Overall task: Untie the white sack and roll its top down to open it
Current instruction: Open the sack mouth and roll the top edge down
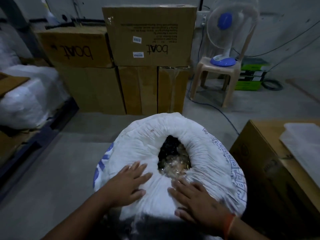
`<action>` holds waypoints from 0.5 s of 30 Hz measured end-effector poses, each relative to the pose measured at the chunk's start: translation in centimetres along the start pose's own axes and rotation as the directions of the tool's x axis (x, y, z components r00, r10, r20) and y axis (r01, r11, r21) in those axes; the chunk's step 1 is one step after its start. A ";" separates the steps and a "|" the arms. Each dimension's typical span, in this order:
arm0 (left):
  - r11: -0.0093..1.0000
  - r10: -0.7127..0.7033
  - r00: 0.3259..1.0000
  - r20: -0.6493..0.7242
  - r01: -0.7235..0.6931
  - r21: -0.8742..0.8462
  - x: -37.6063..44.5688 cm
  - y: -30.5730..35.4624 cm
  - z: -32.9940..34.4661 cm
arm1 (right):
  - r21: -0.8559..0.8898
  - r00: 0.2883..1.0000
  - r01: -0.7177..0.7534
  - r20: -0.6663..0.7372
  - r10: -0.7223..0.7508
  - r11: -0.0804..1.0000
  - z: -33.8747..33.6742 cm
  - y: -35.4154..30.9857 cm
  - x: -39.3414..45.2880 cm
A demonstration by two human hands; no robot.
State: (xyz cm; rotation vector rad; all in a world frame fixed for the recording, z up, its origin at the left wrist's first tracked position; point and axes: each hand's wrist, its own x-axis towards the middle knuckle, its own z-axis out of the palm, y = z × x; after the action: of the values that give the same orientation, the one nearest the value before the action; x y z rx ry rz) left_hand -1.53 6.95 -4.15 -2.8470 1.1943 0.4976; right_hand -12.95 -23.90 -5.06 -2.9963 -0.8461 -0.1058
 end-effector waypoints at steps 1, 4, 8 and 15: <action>0.997 -0.018 1.000 0.003 0.017 0.073 -0.9 0.2 0.3 | -0.034 1.000 -0.001 0.028 0.002 0.999 0.2 -0.4 -1.0; 0.976 -0.145 0.987 0.070 0.131 0.172 -2.7 1.0 1.3 | -0.028 0.995 -0.004 0.104 0.007 1.000 0.1 -0.9 -2.7; 0.968 -0.154 0.986 -0.063 0.164 0.188 -4.2 3.3 1.3 | -0.002 0.995 -0.053 0.080 0.053 0.999 -2.1 -1.7 -3.7; 0.966 0.235 0.938 -0.256 -0.197 0.165 -8.4 9.5 2.8 | -0.091 0.998 0.062 -0.027 -0.065 0.994 -1.2 -4.6 -7.4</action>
State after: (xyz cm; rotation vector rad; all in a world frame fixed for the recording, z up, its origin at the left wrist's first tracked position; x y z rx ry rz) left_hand -14.44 6.38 -3.26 -2.7445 1.5302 0.0166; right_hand -21.73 -23.94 -4.33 -3.0422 -0.9596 -0.1945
